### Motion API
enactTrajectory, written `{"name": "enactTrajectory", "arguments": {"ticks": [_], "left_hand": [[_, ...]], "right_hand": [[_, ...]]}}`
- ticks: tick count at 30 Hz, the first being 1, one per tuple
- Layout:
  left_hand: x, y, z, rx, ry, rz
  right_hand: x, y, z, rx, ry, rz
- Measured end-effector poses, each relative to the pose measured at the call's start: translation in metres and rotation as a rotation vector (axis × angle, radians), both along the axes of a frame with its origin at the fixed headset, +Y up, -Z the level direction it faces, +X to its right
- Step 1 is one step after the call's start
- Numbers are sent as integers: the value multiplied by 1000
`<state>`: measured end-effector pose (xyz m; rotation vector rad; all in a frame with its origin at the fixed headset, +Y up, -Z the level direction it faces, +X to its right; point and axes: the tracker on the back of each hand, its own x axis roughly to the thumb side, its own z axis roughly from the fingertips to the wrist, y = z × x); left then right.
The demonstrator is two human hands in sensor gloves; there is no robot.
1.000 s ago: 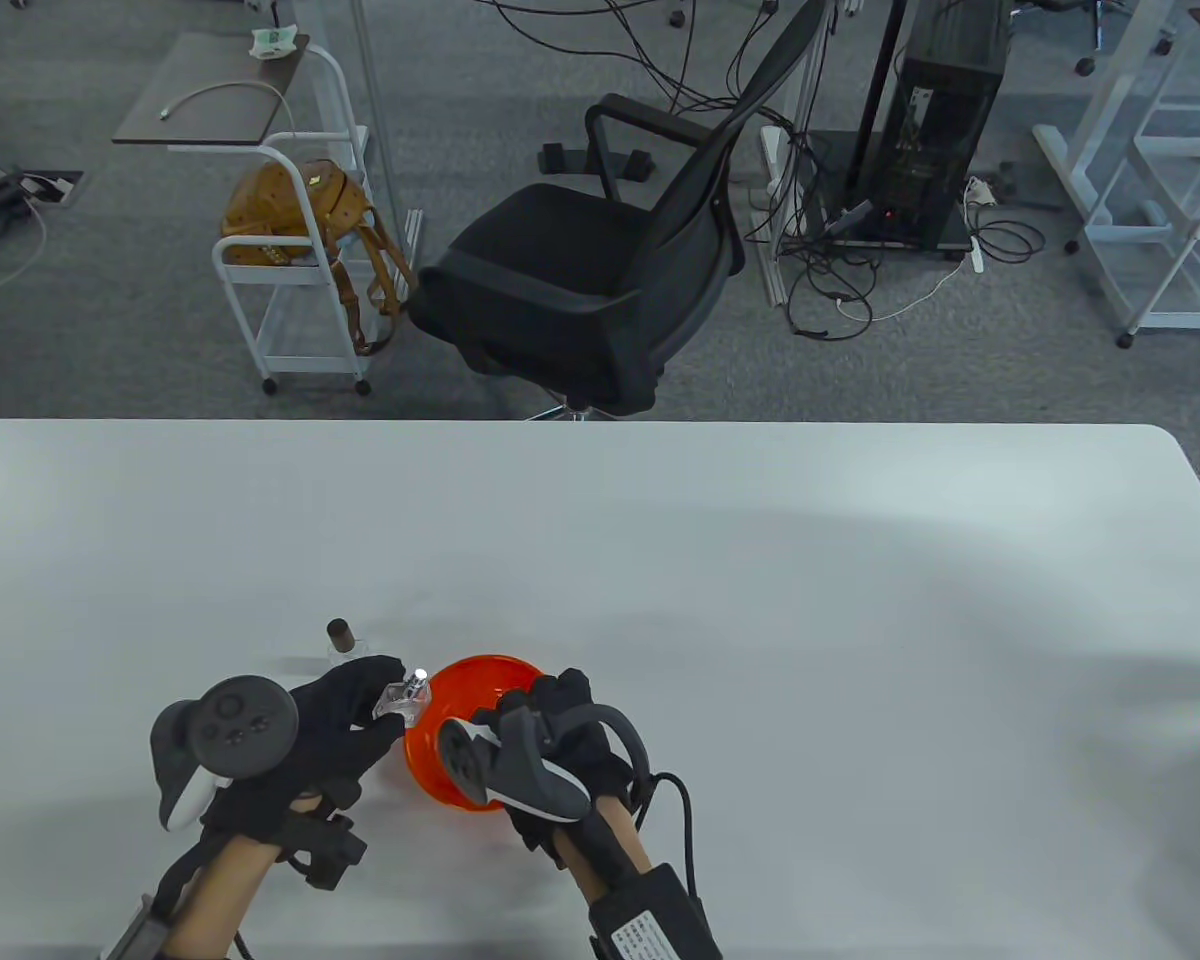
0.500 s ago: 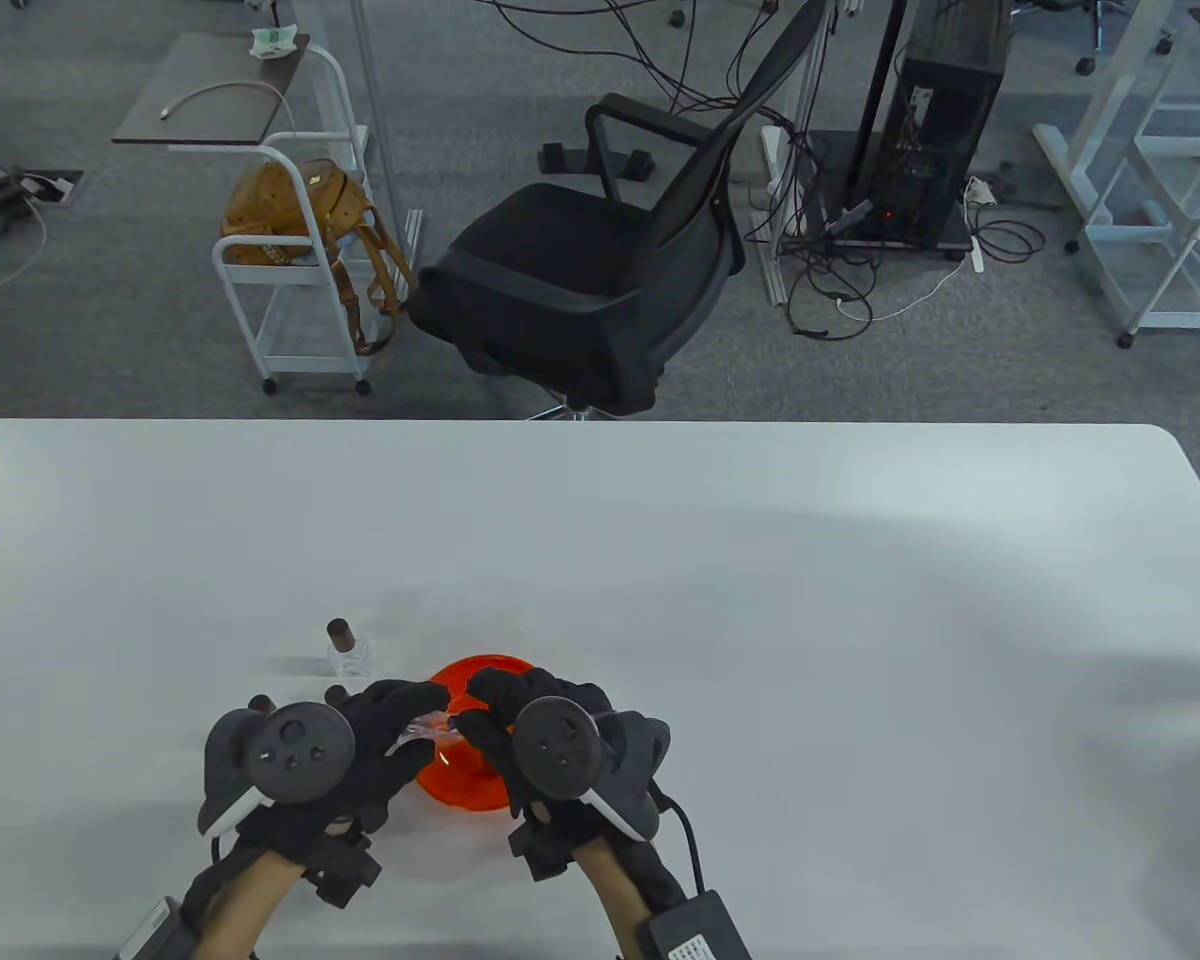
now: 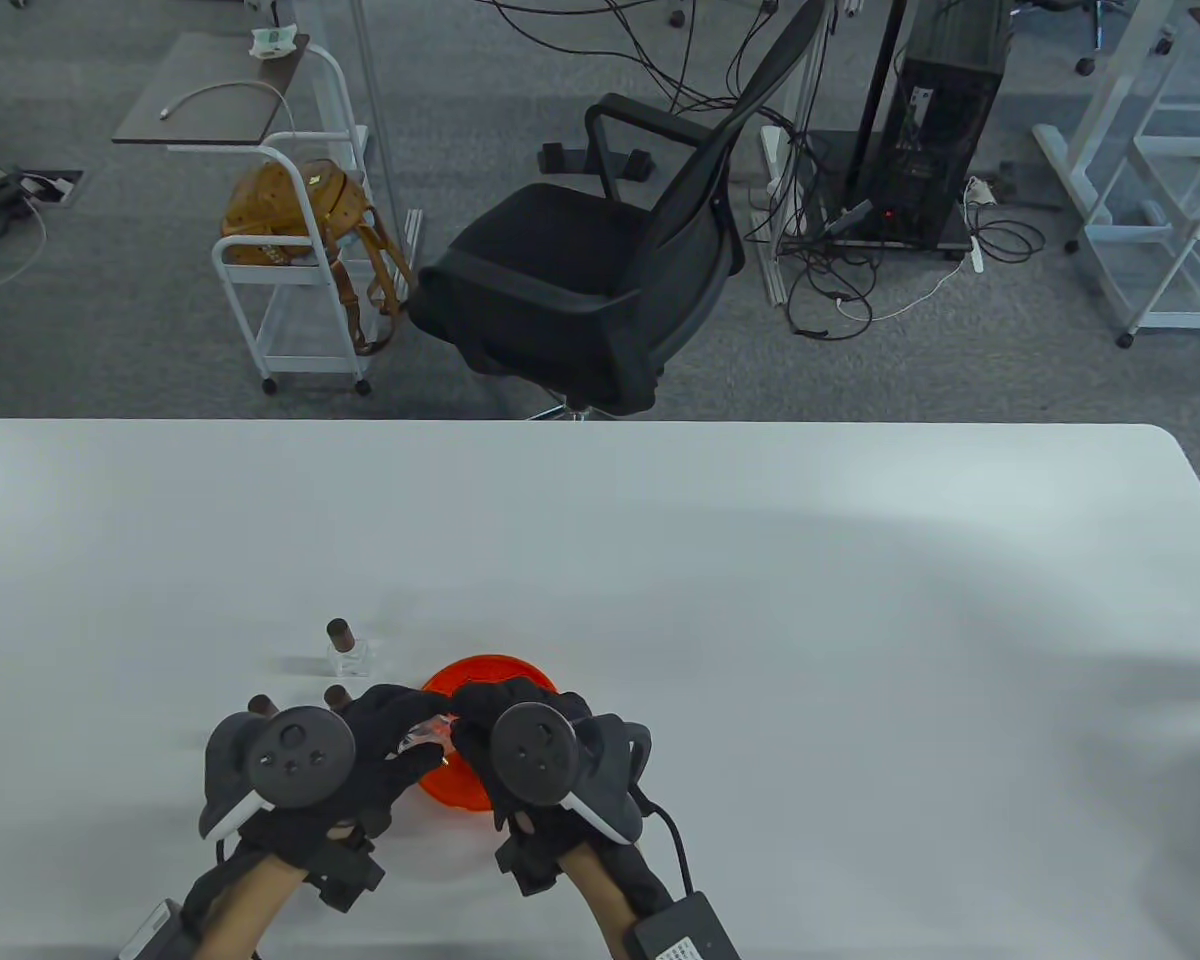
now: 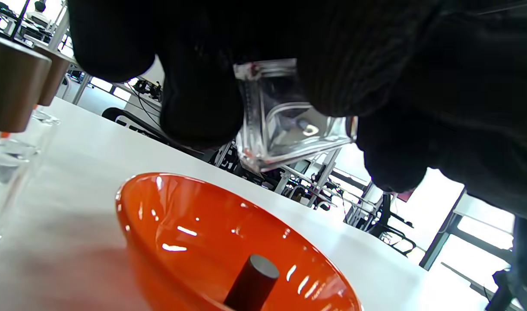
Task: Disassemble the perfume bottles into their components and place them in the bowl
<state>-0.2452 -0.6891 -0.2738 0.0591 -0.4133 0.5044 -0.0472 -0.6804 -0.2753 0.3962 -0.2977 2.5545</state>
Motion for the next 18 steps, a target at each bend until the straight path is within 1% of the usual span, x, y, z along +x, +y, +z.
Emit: {"name": "enactTrajectory", "arguments": {"ticks": [2, 6, 9, 11, 13, 15, 18], "left_hand": [[2, 0, 1, 14, -8, -5], [2, 2, 1, 25, -3, 1], [1, 2, 2, 31, -15, 7], [2, 2, 3, 28, -23, -11], [3, 3, 3, 37, -13, -13], [1, 4, 2, 43, -9, 4], [0, 4, 3, 35, -15, 21]], "right_hand": [[0, 1, 0, 13, 6, 24], [0, 0, 1, -28, 40, 12], [-1, -1, 0, 16, 2, 37], [-1, -1, 0, 24, -8, 40], [-1, -1, 1, -16, 36, 29], [-1, -1, 1, -31, 44, 18], [-1, -1, 1, 21, 4, 29]]}}
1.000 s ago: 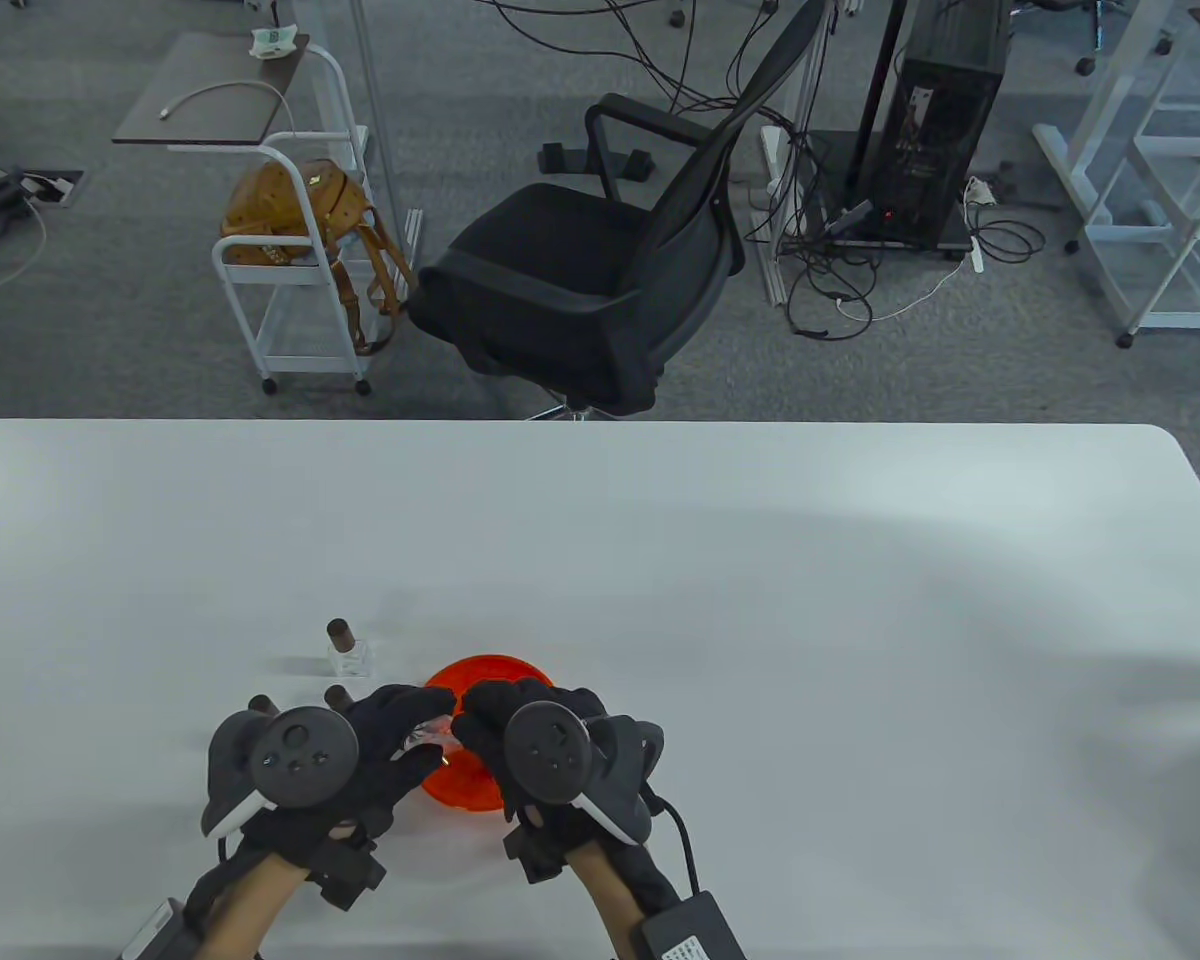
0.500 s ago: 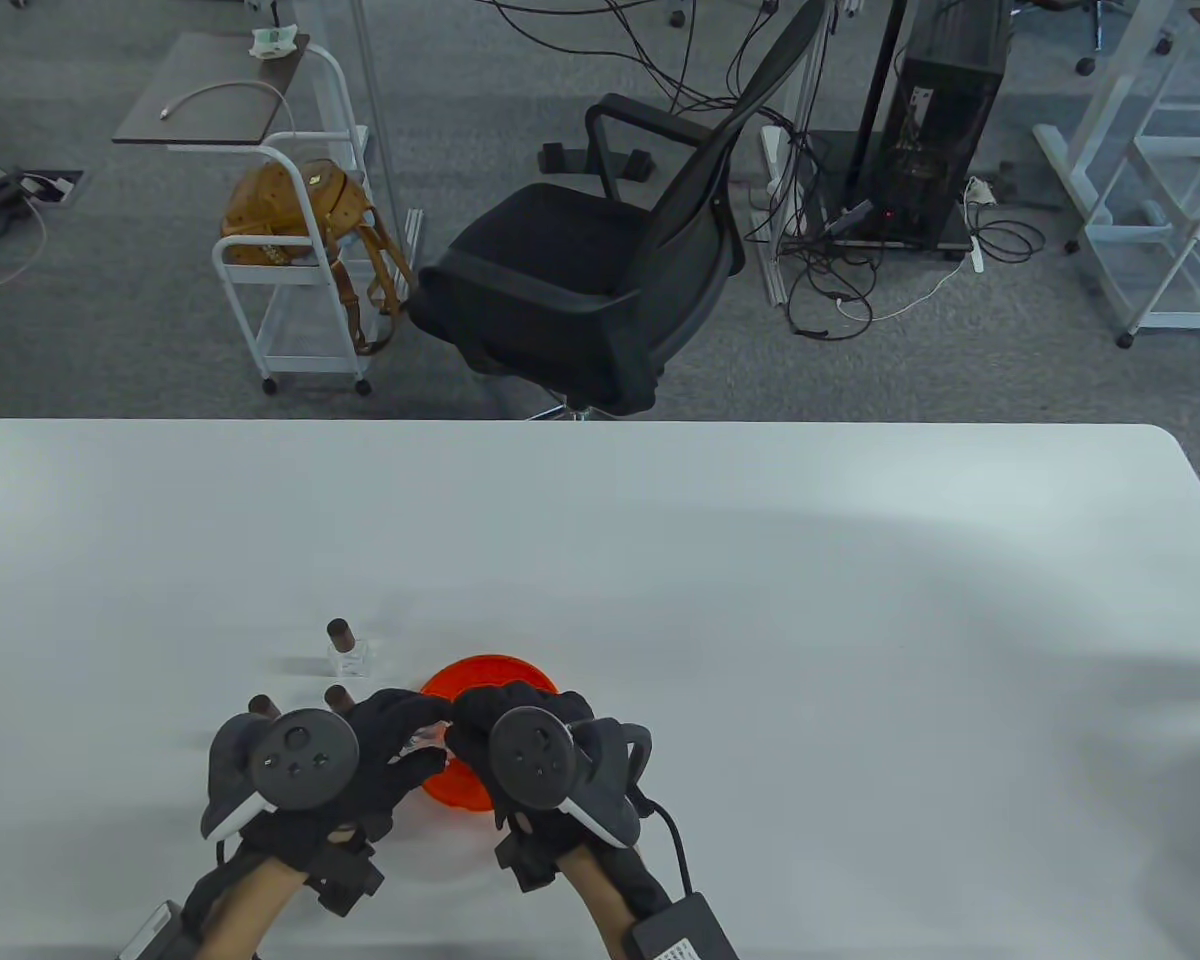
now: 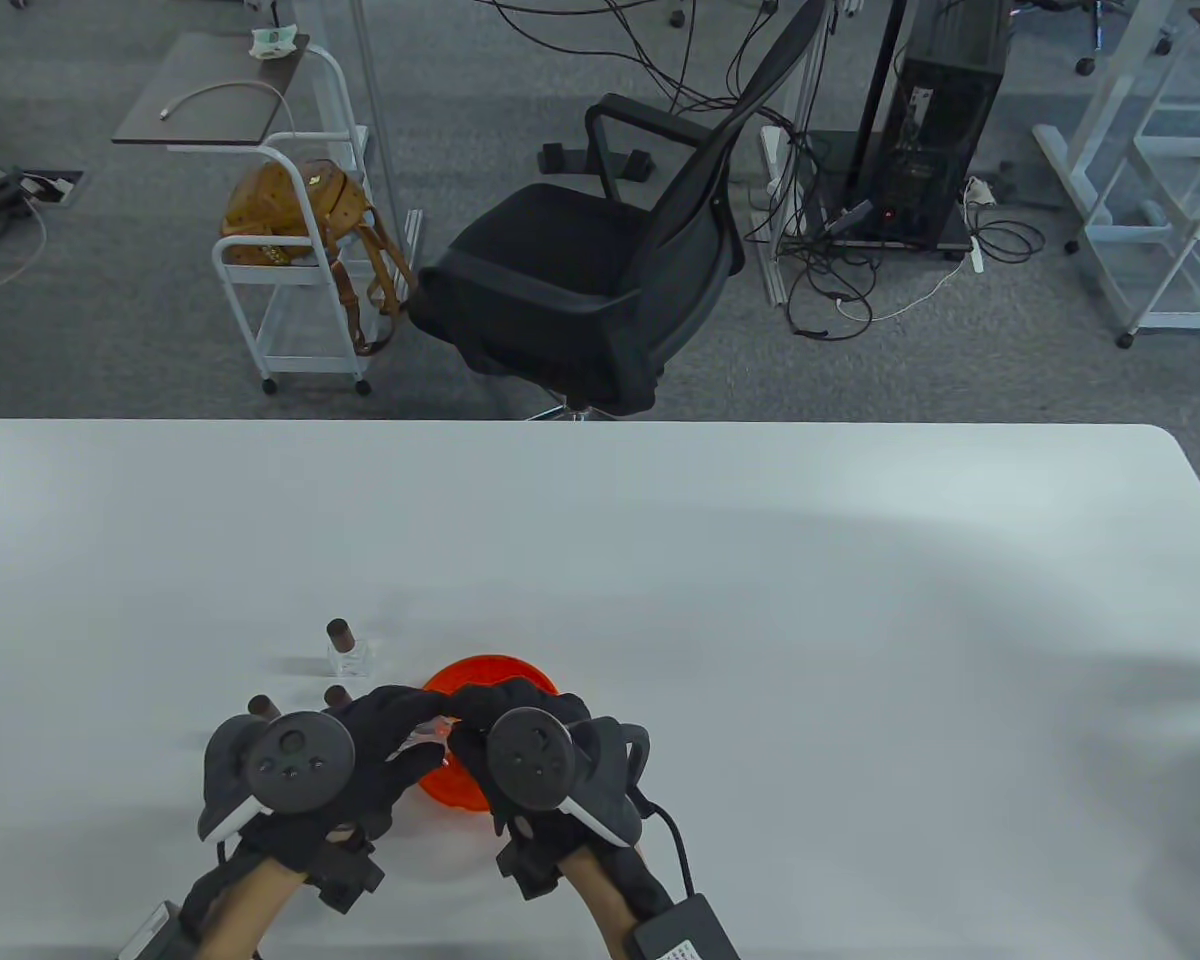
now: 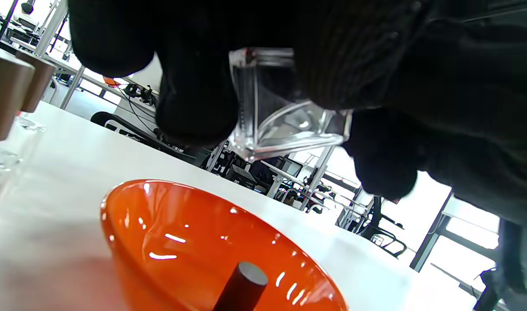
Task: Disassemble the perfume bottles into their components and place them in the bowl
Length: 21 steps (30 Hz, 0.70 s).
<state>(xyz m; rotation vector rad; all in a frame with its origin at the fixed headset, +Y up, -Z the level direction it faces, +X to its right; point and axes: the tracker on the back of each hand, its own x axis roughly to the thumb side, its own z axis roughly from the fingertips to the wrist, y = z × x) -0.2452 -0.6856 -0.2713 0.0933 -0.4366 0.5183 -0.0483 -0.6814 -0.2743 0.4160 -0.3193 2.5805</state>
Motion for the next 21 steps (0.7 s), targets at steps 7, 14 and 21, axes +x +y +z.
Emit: {"name": "enactTrajectory", "arguments": {"ticks": [7, 14, 21], "left_hand": [[0, -1, -1, -2, 3, -10], [2, -1, 1, 10, -1, -25], [1, -2, 1, -1, -21, -22]], "right_hand": [[-1, -1, 1, -29, 29, -7], [0, -1, 1, -41, 48, -18], [0, -1, 1, 5, 29, 17]]}}
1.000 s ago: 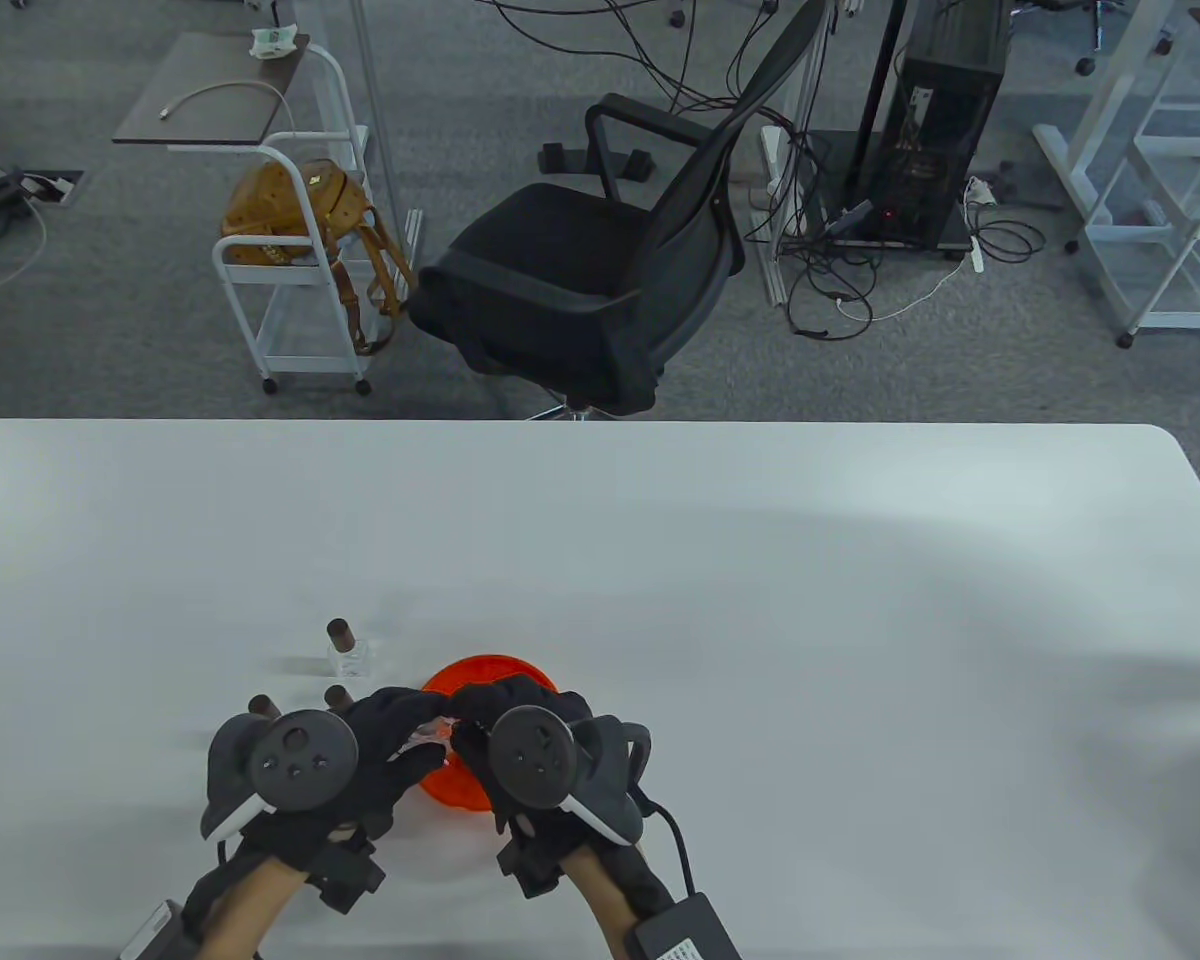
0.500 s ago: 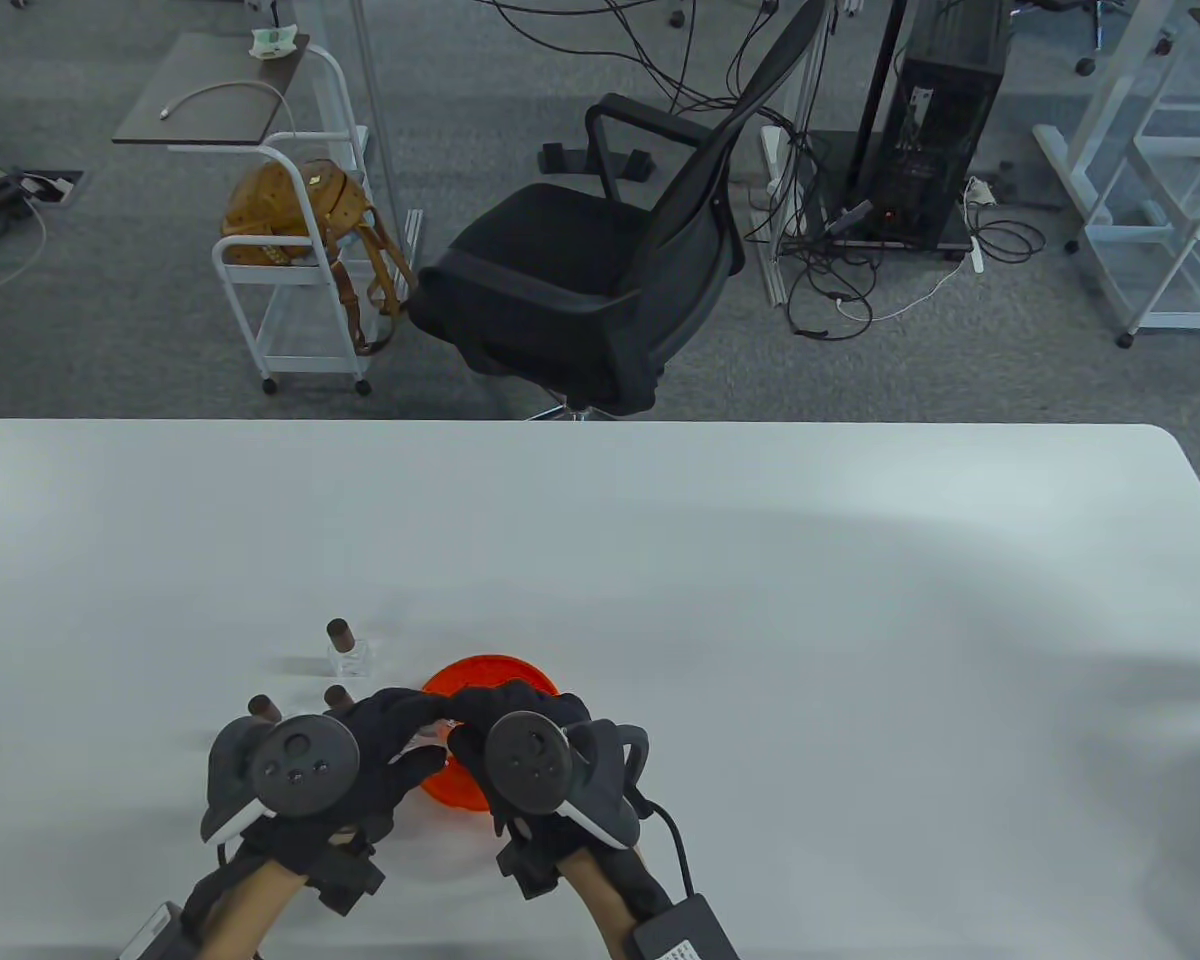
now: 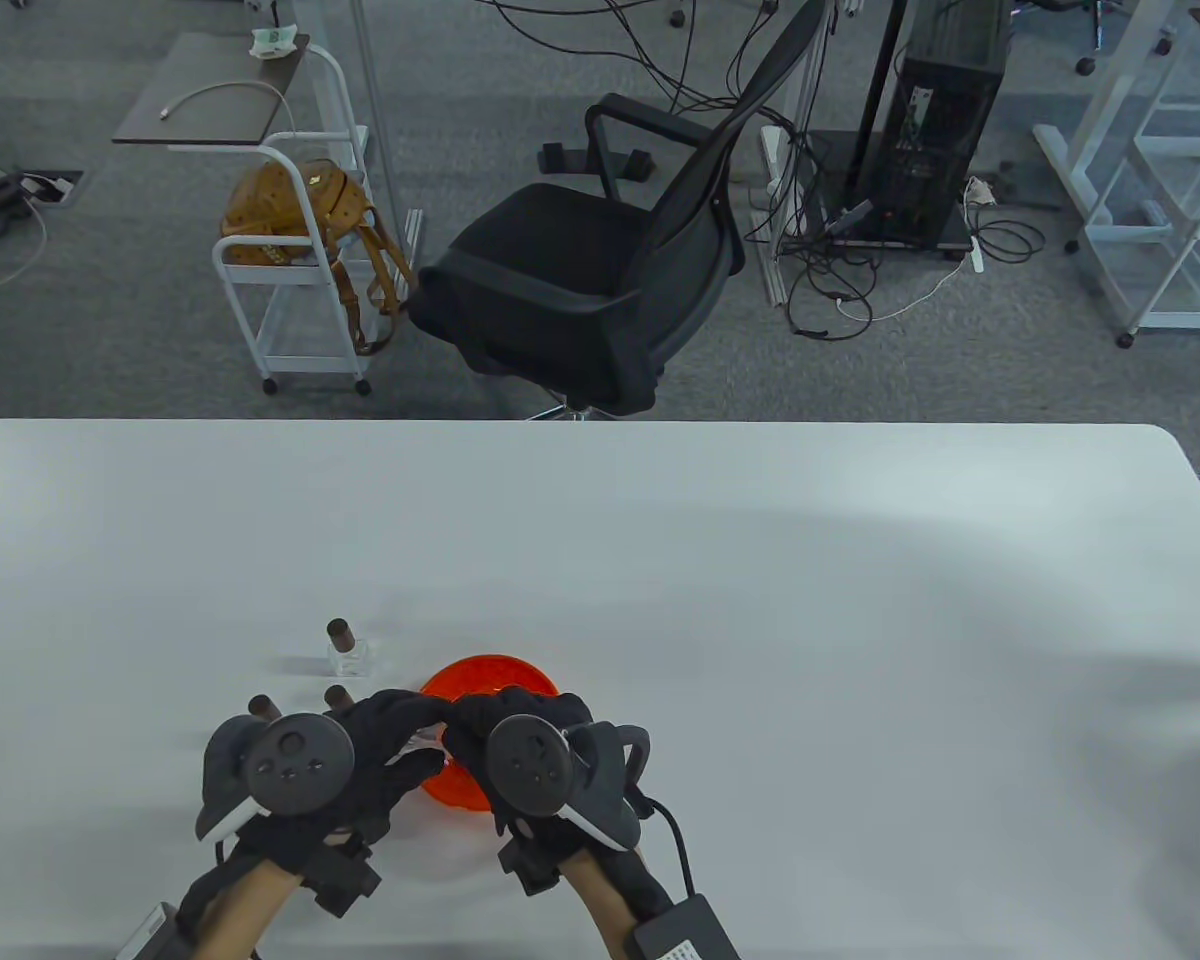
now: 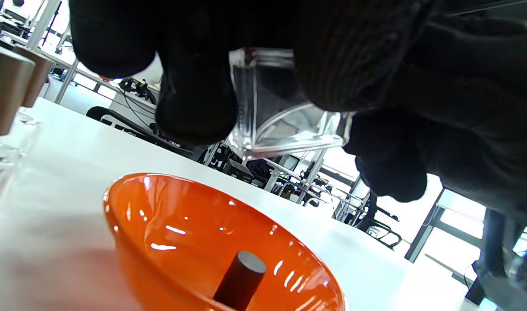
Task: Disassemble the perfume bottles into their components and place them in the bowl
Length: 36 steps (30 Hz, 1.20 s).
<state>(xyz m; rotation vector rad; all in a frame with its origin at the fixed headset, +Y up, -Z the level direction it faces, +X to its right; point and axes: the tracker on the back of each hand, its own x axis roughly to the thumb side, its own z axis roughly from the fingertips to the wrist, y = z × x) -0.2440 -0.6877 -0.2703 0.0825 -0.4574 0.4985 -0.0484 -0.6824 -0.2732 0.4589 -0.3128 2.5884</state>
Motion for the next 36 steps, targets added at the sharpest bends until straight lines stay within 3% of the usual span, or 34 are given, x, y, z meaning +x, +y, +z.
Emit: {"name": "enactTrajectory", "arguments": {"ticks": [13, 17, 22, 36], "left_hand": [[-2, 0, -2, 3, 17, 16], [-3, -1, -2, -12, 4, 7], [-1, -1, -2, 3, 15, 4], [-2, -3, -2, -18, -2, -2]], "right_hand": [[2, -1, -1, -50, 25, -49], [1, 1, 0, 3, -1, -32], [2, 0, 0, -40, 24, -39], [3, 1, -1, -10, 15, -23]]}}
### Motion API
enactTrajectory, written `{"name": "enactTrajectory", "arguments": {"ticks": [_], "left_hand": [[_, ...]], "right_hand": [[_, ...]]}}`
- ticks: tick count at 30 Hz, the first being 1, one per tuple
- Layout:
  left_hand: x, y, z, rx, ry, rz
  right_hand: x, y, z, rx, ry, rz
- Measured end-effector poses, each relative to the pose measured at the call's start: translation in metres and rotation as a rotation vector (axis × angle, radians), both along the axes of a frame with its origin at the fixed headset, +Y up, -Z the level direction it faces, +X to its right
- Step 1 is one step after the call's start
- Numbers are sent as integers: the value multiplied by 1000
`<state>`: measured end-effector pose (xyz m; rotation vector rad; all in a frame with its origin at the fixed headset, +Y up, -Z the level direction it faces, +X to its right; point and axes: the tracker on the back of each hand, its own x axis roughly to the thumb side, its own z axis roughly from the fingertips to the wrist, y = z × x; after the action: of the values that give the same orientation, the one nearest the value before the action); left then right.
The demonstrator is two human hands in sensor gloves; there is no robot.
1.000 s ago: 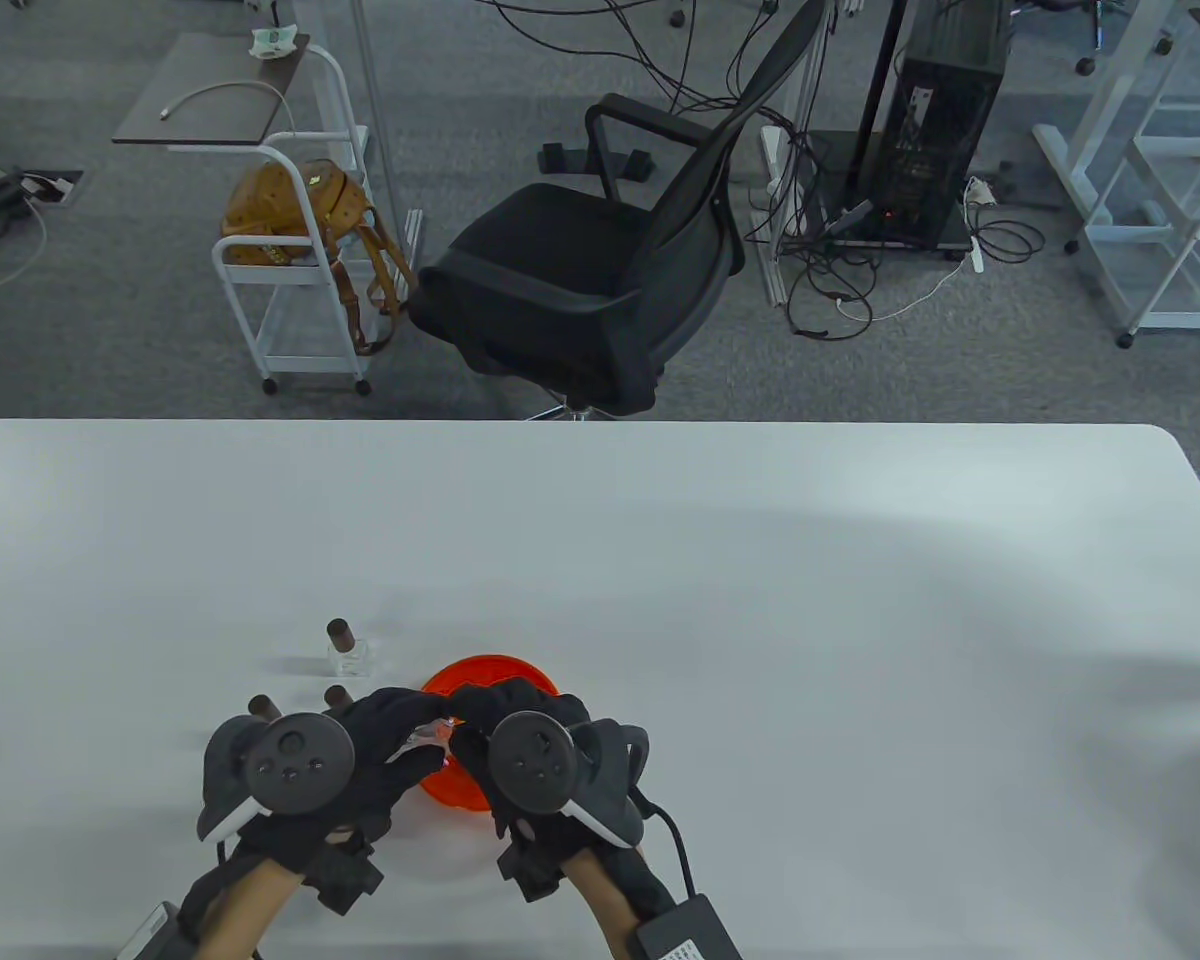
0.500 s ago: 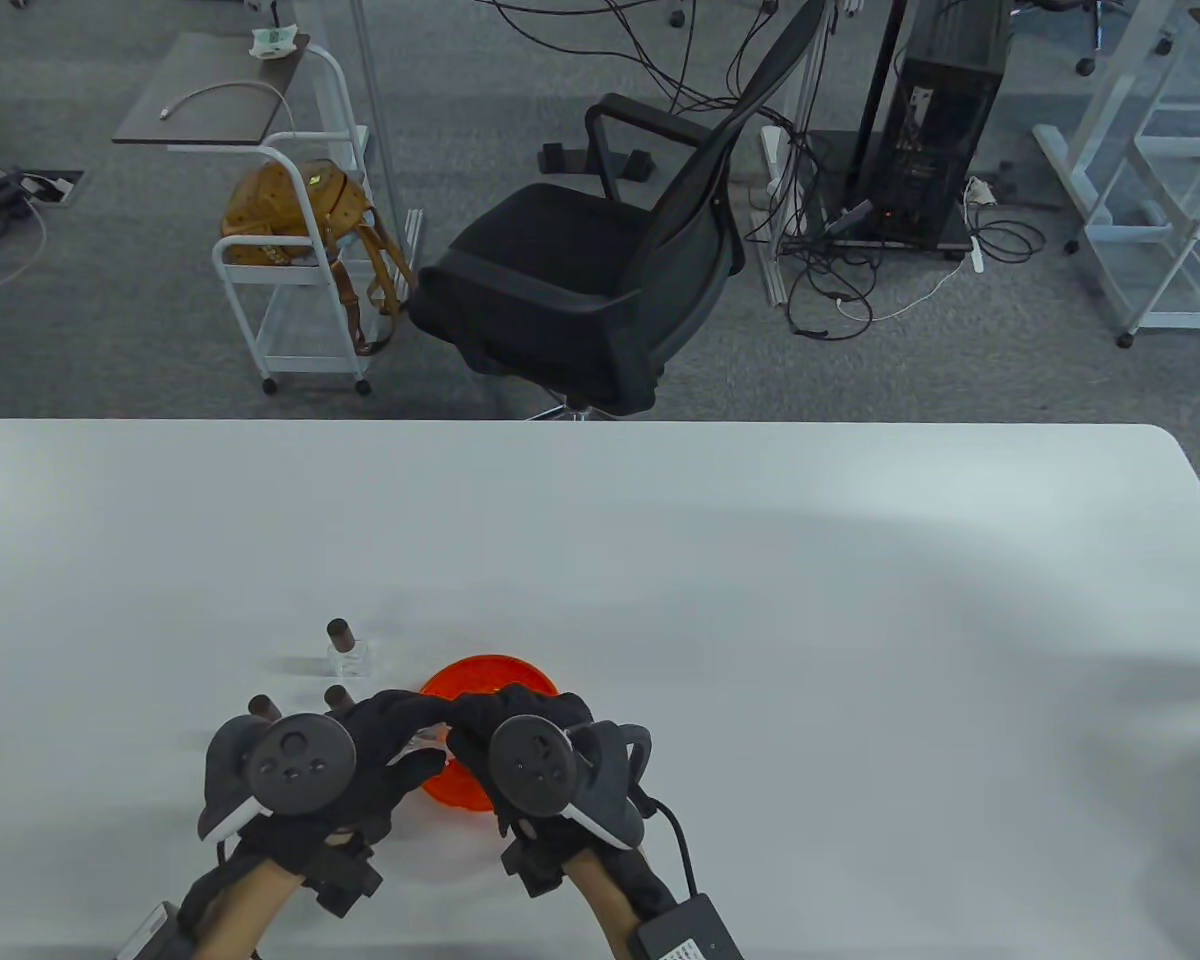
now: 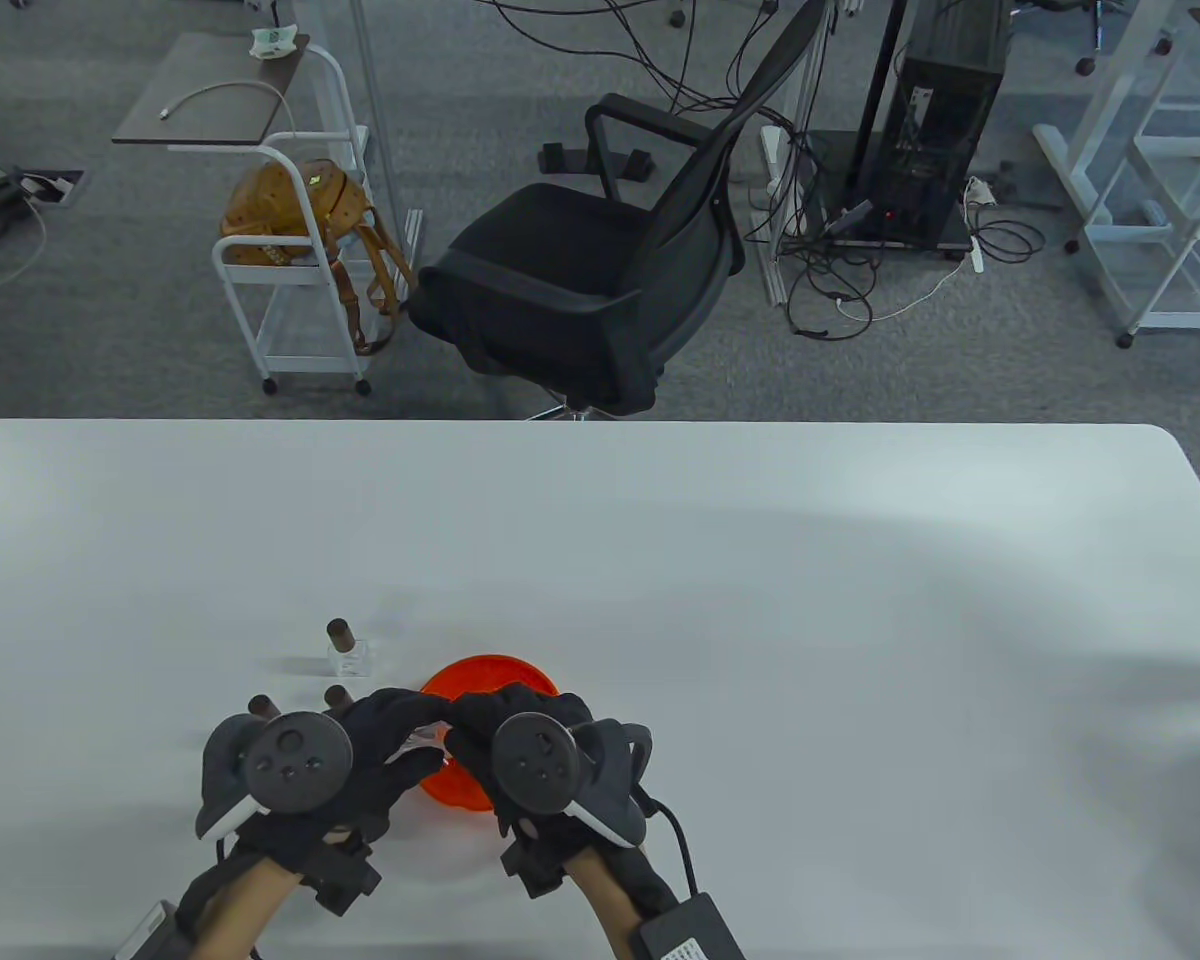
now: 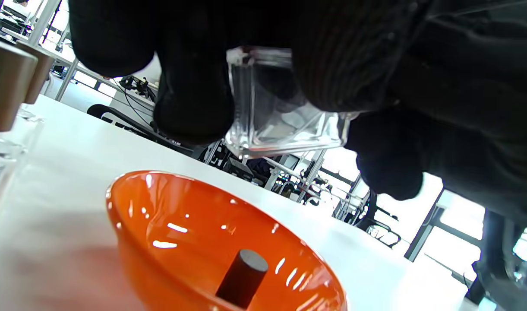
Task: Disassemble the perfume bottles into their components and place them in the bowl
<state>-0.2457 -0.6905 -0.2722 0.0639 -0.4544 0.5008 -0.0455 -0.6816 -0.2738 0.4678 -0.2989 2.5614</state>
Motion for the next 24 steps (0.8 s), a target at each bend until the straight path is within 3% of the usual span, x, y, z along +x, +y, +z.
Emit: {"name": "enactTrajectory", "arguments": {"ticks": [24], "left_hand": [[-2, 2, 0, 12, 14, 38]], "right_hand": [[-1, 2, 2, -1, 10, 2]]}}
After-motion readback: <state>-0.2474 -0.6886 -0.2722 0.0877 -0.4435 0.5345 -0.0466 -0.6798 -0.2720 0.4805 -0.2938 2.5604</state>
